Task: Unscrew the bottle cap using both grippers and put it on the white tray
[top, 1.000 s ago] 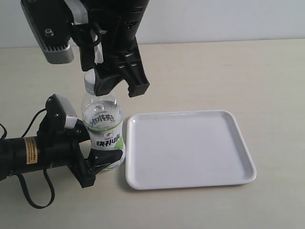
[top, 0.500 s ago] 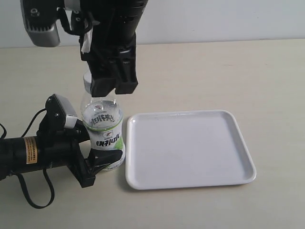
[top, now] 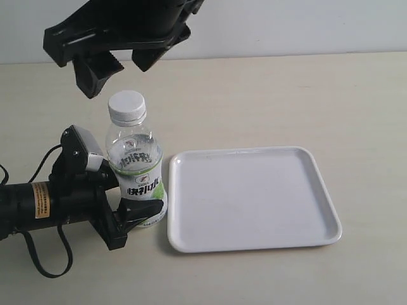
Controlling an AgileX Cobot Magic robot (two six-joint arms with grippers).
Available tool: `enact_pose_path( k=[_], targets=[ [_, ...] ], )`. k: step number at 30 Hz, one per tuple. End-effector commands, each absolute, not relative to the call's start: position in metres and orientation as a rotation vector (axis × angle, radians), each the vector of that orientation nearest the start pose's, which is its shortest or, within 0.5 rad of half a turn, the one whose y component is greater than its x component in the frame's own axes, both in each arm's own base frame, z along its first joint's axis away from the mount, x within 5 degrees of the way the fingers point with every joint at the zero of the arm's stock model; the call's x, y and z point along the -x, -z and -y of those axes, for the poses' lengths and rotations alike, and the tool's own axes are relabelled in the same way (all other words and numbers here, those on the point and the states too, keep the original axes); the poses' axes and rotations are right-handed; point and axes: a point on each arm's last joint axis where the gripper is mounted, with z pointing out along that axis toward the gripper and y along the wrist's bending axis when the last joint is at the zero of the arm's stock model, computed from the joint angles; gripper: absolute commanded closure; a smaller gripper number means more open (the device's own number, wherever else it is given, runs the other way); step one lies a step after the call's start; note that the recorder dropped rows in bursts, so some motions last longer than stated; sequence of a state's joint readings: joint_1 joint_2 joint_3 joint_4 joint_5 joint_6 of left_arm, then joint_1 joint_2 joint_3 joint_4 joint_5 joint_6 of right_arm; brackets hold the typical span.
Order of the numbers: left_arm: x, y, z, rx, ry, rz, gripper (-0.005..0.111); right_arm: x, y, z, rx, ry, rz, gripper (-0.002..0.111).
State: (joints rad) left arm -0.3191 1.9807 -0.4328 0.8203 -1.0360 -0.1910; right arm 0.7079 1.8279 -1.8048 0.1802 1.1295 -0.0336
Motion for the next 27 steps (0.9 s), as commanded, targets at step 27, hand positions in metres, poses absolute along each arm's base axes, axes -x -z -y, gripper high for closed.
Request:
enact_pose_path(
  k=[27],
  targets=[
    [-0.225,-0.084,0.135,-0.995,0.749,-1.835,0.107,-0.301,-0.319,-0.279,0.865,-0.447,-2.673,0.050]
  ],
)
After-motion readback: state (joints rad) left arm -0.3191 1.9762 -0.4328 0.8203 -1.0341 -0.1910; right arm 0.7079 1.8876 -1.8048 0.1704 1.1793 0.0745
